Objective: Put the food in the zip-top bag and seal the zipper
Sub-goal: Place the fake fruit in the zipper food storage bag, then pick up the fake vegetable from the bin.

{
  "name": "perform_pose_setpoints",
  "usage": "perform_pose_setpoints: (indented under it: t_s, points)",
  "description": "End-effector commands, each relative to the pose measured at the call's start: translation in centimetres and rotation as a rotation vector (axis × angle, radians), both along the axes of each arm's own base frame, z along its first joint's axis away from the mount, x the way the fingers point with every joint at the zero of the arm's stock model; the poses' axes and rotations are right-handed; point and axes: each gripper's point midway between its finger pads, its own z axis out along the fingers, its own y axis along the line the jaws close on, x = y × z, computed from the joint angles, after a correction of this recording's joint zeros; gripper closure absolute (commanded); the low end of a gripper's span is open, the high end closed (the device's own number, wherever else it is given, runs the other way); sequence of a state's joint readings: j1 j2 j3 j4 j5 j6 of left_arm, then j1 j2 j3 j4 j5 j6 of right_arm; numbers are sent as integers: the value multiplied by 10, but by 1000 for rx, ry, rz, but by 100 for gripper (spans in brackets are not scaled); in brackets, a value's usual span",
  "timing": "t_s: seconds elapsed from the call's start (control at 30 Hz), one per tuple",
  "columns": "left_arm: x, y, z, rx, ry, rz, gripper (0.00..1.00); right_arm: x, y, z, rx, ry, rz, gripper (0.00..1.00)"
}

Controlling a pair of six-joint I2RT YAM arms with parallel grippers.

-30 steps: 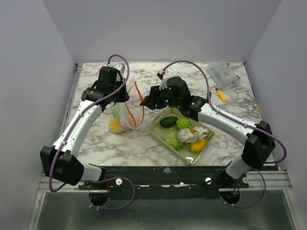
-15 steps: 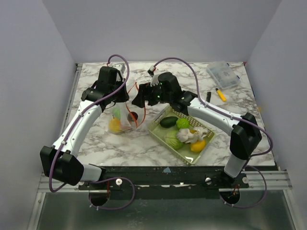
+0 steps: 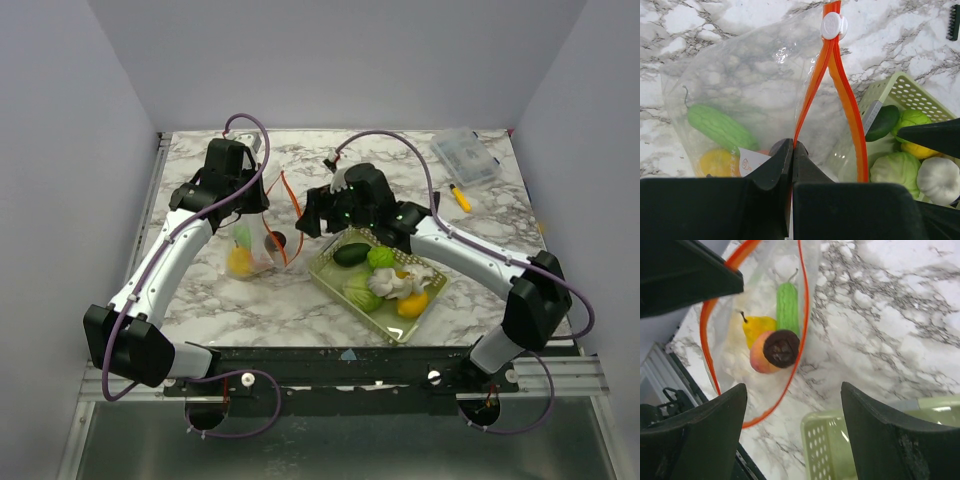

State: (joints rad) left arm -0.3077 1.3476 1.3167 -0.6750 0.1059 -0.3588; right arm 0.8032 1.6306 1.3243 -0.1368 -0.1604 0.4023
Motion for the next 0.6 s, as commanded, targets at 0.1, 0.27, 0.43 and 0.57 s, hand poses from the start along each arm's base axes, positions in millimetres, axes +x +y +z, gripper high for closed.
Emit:
perform_pose_setpoints:
  t_s: [0.1,0.27,0.43,0.57]
  points:
    - [3,1,9,-5,-33,-3,100,-29,-62,-36,-235,10,-31,25]
    - [4,1,6,-4,-22,-3,100,-62,-79,-62,-305,136,25,27]
    - [5,0,2,-1,-12,-4,100,-88,-92,-82,-378,253,86,24]
    - [5,0,2,-2,-10,-4,100,-103,-101,-90,-411,318,100,24]
